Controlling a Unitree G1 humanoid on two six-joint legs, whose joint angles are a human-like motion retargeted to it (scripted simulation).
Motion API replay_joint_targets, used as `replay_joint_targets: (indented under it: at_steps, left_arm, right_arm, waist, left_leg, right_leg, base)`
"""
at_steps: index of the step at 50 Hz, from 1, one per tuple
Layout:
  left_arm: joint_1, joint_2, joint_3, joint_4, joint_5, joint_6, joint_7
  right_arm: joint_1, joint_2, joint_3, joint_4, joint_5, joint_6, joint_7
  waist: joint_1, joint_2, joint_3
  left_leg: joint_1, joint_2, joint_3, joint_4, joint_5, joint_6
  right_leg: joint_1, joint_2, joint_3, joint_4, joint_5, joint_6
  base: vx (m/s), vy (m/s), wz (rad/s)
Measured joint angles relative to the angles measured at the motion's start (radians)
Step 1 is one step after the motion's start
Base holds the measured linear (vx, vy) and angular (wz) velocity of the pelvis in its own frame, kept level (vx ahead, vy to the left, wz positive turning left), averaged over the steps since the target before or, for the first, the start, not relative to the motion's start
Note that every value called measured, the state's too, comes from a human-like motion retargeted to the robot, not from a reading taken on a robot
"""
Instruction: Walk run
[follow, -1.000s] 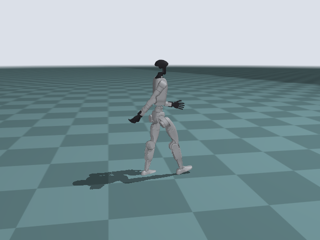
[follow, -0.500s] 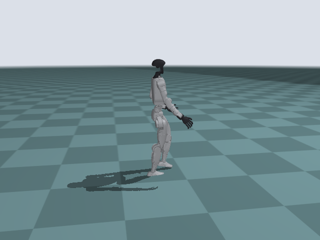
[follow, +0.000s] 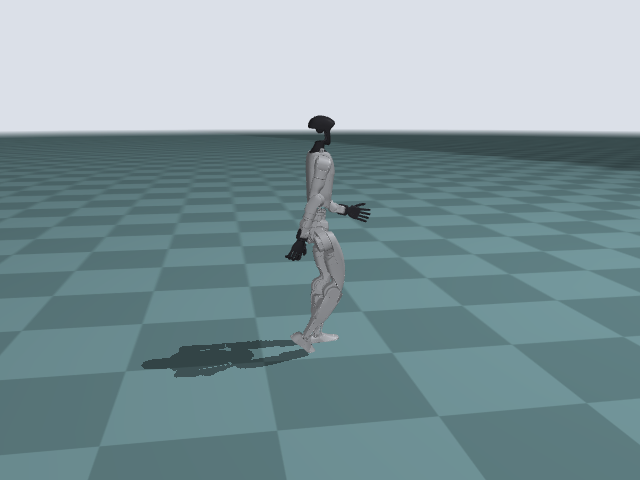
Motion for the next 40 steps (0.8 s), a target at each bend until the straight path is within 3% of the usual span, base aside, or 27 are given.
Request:
replay_joint_targets:
  at_steps: [5,8,10,12,13,15,17,20,21,22,25,29,35,40]
  left_arm:
    - [-0.036,0.017,0.0,-0.063,0.011,-0.028,-0.054]
    - [-0.057,0.047,0.009,-0.074,0.005,-0.03,-0.076]
    - [-0.063,0.061,0.018,-0.066,-0.004,-0.032,-0.08]
    - [-0.051,0.058,0.029,-0.049,-0.01,-0.031,-0.079]
    - [-0.04,0.054,0.039,-0.04,-0.013,-0.03,-0.076]
    - [-0.002,0.039,0.043,-0.023,-0.027,-0.031,-0.07]
    - [0.045,0.021,0.065,-0.002,-0.037,-0.033,-0.083]
    - [0.093,-0.016,0.088,0.036,-0.035,-0.031,-0.085]
    - [0.098,-0.023,0.09,0.049,-0.037,-0.029,-0.071]
    - [0.104,-0.03,0.092,0.06,-0.038,-0.027,-0.059]
    - [0.128,-0.05,0.108,0.075,-0.028,-0.026,-0.049]
    - [0.177,-0.056,0.12,0.05,-0.005,-0.037,-0.07]
    - [0.185,-0.034,0.124,0.025,0.033,-0.031,-0.067]
    - [0.181,-0.045,0.125,0.026,0.035,-0.023,-0.042]
  right_arm:
    - [0.276,0.085,-0.007,0.0,-0.082,-0.009,0.094]
    - [0.385,0.111,0.002,0.0,-0.085,0.024,0.127]
    - [0.422,0.116,-0.01,0.0,-0.092,0.058,0.146]
    - [0.43,0.108,-0.016,0.0,-0.076,0.077,0.163]
    - [0.419,0.099,-0.013,0.0,-0.062,0.085,0.17]
    - [0.38,0.078,-0.026,0.0,-0.04,0.096,0.157]
    - [0.312,0.051,-0.041,0.0,-0.023,0.09,0.106]
    - [0.137,-0.005,-0.058,0.0,0.028,0.066,0.032]
    - [0.06,-0.029,-0.064,0.0,0.044,0.061,0.019]
    - [-0.012,-0.051,-0.07,-0.011,0.059,0.058,0.009]
    - [-0.201,-0.099,-0.099,-0.121,0.068,0.044,-0.012]
    - [-0.425,-0.168,-0.118,-0.27,0.058,-0.027,-0.041]
    - [-0.676,-0.315,-0.045,-0.418,0.184,-0.124,-0.002]
    - [-0.725,-0.367,-0.035,-0.52,0.234,-0.186,-0.041]
  waist:
    - [-0.07,-0.013,0.026]
    - [-0.087,-0.027,0.044]
    - [-0.074,-0.016,0.029]
    - [-0.075,-0.027,0.018]
    - [-0.086,-0.027,0.01]
    - [-0.123,-0.029,-0.012]
    - [-0.15,-0.038,-0.033]
    - [-0.153,-0.014,-0.02]
    - [-0.155,-0.012,-0.012]
    - [-0.155,-0.014,-0.007]
    - [-0.124,-0.045,-0.013]
    - [0.002,-0.099,-0.008]
    - [0.124,-0.089,0.009]
    - [0.107,-0.097,-0.022]
  left_leg:
    - [0.192,-0.09,-0.014,-0.107,-0.043,-0.01]
    - [0.301,-0.095,-0.012,-0.13,-0.075,-0.047]
    - [0.34,-0.067,0.012,-0.134,-0.078,-0.088]
    - [0.379,-0.071,0.001,-0.104,-0.05,-0.127]
    - [0.39,-0.067,-0.016,-0.082,-0.014,-0.15]
    - [0.408,-0.042,-0.035,-0.023,0.113,-0.196]
    - [0.393,-0.01,-0.019,0.105,0.327,-0.203]
    - [0.251,0.081,-0.003,0.476,0.579,-0.203]
    - [0.194,0.11,0.0,0.586,0.609,-0.168]
    - [0.143,0.132,0.012,0.676,0.604,-0.14]
    - [0.031,0.119,0.097,0.773,0.424,-0.109]
    - [-0.167,-0.037,0.108,0.706,0.266,-0.115]
    - [-0.317,-0.019,0.217,0.222,0.157,0.006]
    - [-0.315,-0.126,0.261,-0.203,0.042,0.04]
  right_leg:
    - [-0.115,-0.236,0.03,-0.393,-0.102,0.004]
    - [-0.16,-0.329,0.036,-0.639,-0.152,-0.044]
    - [-0.171,-0.321,0.125,-0.814,-0.202,-0.016]
    - [-0.186,-0.362,0.015,-0.774,-0.255,0.068]
    - [-0.186,-0.345,0.084,-0.714,-0.274,0.048]
    - [-0.182,-0.377,-0.063,-0.622,-0.216,0.058]
    - [-0.138,-0.329,0.072,-0.588,-0.135,0.017]
    - [-0.066,-0.276,0.075,-0.531,-0.215,-0.083]
    - [-0.032,-0.265,0.06,-0.537,-0.23,-0.103]
    - [0.001,-0.26,0.04,-0.545,-0.242,-0.121]
    - [0.08,-0.239,0.043,-0.586,-0.262,-0.176]
    - [0.18,-0.236,0.083,-0.651,-0.265,-0.201]
    - [0.32,-0.148,0.062,-0.692,-0.324,-0.241]
    - [0.412,-0.119,-0.069,-0.688,-0.346,-0.234]
  base:
    - [0.99,-0.19,0.65]
    - [1.09,-0.41,0.25]
    - [1.05,-0.44,-0.09]
    - [1.17,-0.53,0.15]
    - [1.11,-0.51,0.58]
    - [1.14,-0.55,0.95]
    - [1.21,-0.67,0.64]
    - [1.11,-0.6,0.28]
    - [0.96,-0.48,0.39]
    - [0.9,-0.44,0.24]
    - [0.77,-0.29,-0.2]
    - [0.87,-0.24,-1.14]
    - [0.88,-0.2,-0.34]
    - [0.99,-0.16,0.63]
